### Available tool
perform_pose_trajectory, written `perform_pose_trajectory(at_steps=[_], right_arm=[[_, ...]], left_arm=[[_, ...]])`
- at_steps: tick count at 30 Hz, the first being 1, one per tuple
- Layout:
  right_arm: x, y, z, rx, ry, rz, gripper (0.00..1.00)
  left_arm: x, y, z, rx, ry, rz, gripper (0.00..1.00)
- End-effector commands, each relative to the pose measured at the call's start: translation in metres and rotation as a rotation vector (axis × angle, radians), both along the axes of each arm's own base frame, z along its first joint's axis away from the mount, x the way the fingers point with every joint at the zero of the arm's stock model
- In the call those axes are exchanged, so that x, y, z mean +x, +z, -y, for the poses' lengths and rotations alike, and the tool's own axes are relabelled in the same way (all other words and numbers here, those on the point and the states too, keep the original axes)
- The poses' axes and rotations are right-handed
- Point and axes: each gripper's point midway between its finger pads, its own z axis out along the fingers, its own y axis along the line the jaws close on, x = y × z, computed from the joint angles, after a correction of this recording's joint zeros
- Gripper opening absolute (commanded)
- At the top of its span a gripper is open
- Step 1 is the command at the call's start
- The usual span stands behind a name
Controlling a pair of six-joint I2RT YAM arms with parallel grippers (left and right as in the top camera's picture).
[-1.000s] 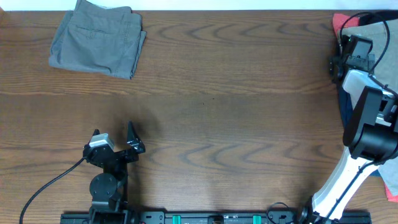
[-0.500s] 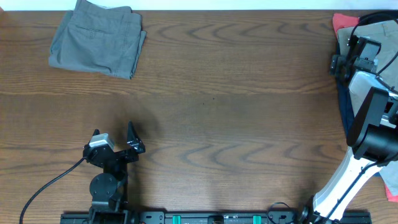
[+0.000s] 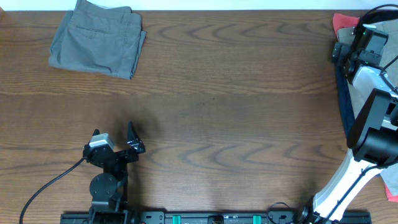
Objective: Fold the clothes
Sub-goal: 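Reach the right gripper to the top khaki shorts and grasp them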
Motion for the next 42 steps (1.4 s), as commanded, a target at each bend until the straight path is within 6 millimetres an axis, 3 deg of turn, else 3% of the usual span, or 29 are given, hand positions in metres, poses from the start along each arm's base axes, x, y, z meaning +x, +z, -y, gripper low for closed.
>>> perform_pose_trajectory(at_steps=[1, 14, 22, 26, 34, 37, 42], right_arm=[[0.008, 0.020, 0.002, -0.002, -0.001, 0.057, 0.99], [0.013, 0.004, 0.014, 0.014, -0.040, 0.091, 0.99], [0.008, -0.032, 0.016, 0.033, -0.061, 0.035, 0.97], [0.003, -0.040, 0.022, 0.014, -0.093, 0.013, 0.93], [0.004, -0.038, 0.022, 0.029, -0.107, 0.026, 0.76], [0.004, -0.037, 0.022, 0.047, -0.123, 0.035, 0.57], [0.004, -0.033, 0.022, 0.080, -0.154, 0.059, 0.59]], left_arm=[[-0.001, -0.017, -0.003, 0.020, 0.016, -0.051, 0.98], [-0.001, -0.017, -0.003, 0.020, 0.016, -0.051, 0.98], [-0.001, -0.017, -0.003, 0.020, 0.016, -0.051, 0.98], [-0.001, -0.017, -0.003, 0.020, 0.016, -0.051, 0.98], [-0.001, -0.017, -0.003, 0.020, 0.016, -0.051, 0.98], [-0.001, -0.017, -0.003, 0.020, 0.016, -0.051, 0.98], [-0.001, -0.017, -0.003, 0.020, 0.016, -0.051, 0.98]])
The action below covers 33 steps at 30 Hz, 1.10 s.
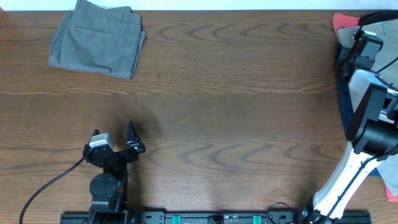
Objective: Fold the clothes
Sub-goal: 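Reach the right gripper to the top khaki shorts and grasp them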
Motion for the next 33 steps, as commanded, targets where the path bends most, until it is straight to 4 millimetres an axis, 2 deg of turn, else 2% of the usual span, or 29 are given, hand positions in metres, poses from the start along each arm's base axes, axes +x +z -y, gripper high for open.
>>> perform_pose_trajectory(at_steps=[1, 4, 7, 11, 15, 18, 21, 26, 33], right_arm=[[0.001, 0.006, 0.004, 0.039, -0.040, 0.032, 0.61], [0.000, 0.012, 0.004, 0.040, -0.040, 0.030, 0.67], [-0.001, 0.020, 0.003, 0.038, -0.040, 0.034, 0.66], [-0.002, 0.034, 0.003, 0.034, -0.039, 0.044, 0.41], [-0.004, 0.041, 0.002, 0.035, -0.039, 0.041, 0.29], [-0.006, 0.042, 0.001, 0.038, -0.039, 0.034, 0.14], [-0.008, 0.043, 0.000, 0.040, -0.039, 0.025, 0.10], [-0.013, 0.056, -0.002, 0.043, -0.037, 0.020, 0.02], [-0.017, 0.086, -0.015, 0.075, 0.010, 0.038, 0.01]], left_arm=[[-0.001, -0.017, -0.003, 0.020, 0.016, -0.051, 0.98], [-0.001, -0.017, -0.003, 0.020, 0.016, -0.051, 0.98], [-0.001, -0.017, -0.003, 0.020, 0.016, -0.051, 0.98], [-0.001, -0.017, -0.003, 0.020, 0.016, -0.051, 0.98], [-0.001, -0.017, -0.003, 0.020, 0.016, -0.051, 0.98], [-0.001, -0.017, -0.003, 0.020, 0.016, -0.051, 0.98], [-0.001, -0.017, -0.003, 0.020, 0.016, -0.051, 0.98], [-0.001, -0.017, -0.003, 0.020, 0.016, -0.051, 0.98], [-0.001, -0.017, -0.003, 0.020, 0.016, -0.051, 0.98]])
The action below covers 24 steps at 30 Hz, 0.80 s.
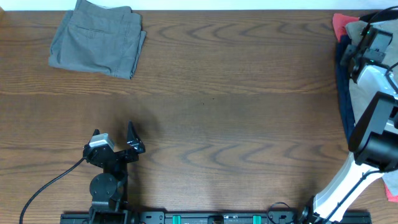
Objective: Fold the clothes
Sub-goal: 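Reach the right gripper to the top khaki shorts and grasp them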
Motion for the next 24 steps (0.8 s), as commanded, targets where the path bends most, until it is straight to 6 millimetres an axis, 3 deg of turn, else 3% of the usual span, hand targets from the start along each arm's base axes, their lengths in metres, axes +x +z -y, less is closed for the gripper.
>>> perform_pose_trajectory(at_steps=[1, 6, 15, 24], right_arm=[[0.005, 0.042, -0.007, 0.015, 0.036, 0.080, 0.01], [0.008, 0.063, -0.025, 0.068, 0.119, 0.129, 0.01], [0.015, 0.100, -0.077, 0.230, 0.365, 0.238, 0.01], [0.010, 0.134, -0.083, 0.212, 0.392, 0.294, 0.01]], left_arm=[[-0.001, -0.017, -0.003, 0.020, 0.016, -0.051, 0.98], [-0.001, -0.017, -0.003, 0.020, 0.016, -0.051, 0.98], [-0.001, -0.017, -0.003, 0.020, 0.016, -0.051, 0.98], [-0.001, -0.017, -0.003, 0.020, 0.016, -0.051, 0.98]])
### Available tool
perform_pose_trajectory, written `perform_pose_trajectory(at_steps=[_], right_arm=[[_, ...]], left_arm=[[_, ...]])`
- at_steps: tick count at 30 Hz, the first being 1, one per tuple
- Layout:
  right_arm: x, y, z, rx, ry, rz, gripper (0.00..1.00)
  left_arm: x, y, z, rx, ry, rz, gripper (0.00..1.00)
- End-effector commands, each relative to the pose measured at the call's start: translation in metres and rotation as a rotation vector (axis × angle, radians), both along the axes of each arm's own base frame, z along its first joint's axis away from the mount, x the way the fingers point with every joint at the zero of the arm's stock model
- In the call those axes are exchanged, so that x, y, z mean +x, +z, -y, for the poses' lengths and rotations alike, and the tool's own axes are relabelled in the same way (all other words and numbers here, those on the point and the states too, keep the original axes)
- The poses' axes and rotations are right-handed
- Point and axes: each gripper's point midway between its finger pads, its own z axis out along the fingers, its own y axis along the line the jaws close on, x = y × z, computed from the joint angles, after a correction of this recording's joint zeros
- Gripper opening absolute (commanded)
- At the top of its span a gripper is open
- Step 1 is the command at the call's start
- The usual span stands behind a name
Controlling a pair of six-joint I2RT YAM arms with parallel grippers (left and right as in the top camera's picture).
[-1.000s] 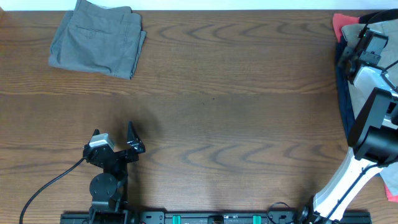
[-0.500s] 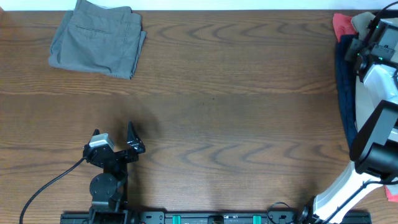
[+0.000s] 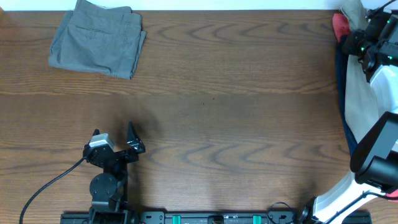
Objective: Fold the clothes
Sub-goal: 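Reach the right gripper to the top khaki shorts and grasp them, then pull the khaki shorts off the stack and lay them mid-table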
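A folded grey pair of trousers (image 3: pixel 94 38) lies at the table's far left corner. A heap of clothes (image 3: pixel 344 93) hangs over the right edge, showing red, navy and pale cloth. My right gripper (image 3: pixel 359 38) is raised over the heap's far end, shut on a bunched beige garment (image 3: pixel 350 10) that stands up beside it. Its fingertips are partly hidden by the cloth. My left gripper (image 3: pixel 115 134) rests open near the front left, holding nothing.
The left arm's base and cable (image 3: pixel 50 183) sit at the front left. A mounting rail (image 3: pixel 217 218) runs along the front edge. The right arm's white link (image 3: pixel 348 186) rises from the front right corner. Bare wooden table (image 3: pixel 236 112) spans the middle.
My right gripper has moved toward the far edge and higher above the heap. The beige garment is now bunched up beside it. More pale cloth shows below the arm. The left arm is still.
My right gripper was over the far end of the heap at the right edge. Then it sat further right, down into the clothes, then at the beige cloth. Now it is raised with that cloth. The grey trousers and left arm have stayed put.
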Motion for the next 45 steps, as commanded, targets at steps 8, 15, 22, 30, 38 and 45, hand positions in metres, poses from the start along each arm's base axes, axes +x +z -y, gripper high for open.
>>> perform_pose_trajectory(at_steps=[8, 15, 22, 30, 38, 45], right_arm=[[-0.003, 0.048, -0.026, 0.011, 0.073, 0.083, 0.01], [0.000, 0.038, -0.079, 0.033, 0.167, 0.032, 0.01], [0.001, 0.032, -0.180, 0.042, 0.353, 0.003, 0.01], [-0.038, 0.025, -0.342, 0.045, 0.662, -0.040, 0.01], [-0.127, 0.005, -0.474, 0.073, 0.924, -0.171, 0.01], [-0.193, -0.007, -0.530, 0.077, 1.036, -0.268, 0.12]], left_arm=[[-0.001, -0.017, -0.003, 0.020, 0.016, -0.051, 0.98], [-0.001, -0.017, -0.003, 0.020, 0.016, -0.051, 0.98], [-0.001, -0.017, -0.003, 0.020, 0.016, -0.051, 0.98], [-0.001, -0.017, -0.003, 0.020, 0.016, -0.051, 0.98], [-0.001, -0.017, -0.003, 0.020, 0.016, -0.051, 0.98], [-0.001, -0.017, -0.003, 0.020, 0.016, -0.051, 0.98]])
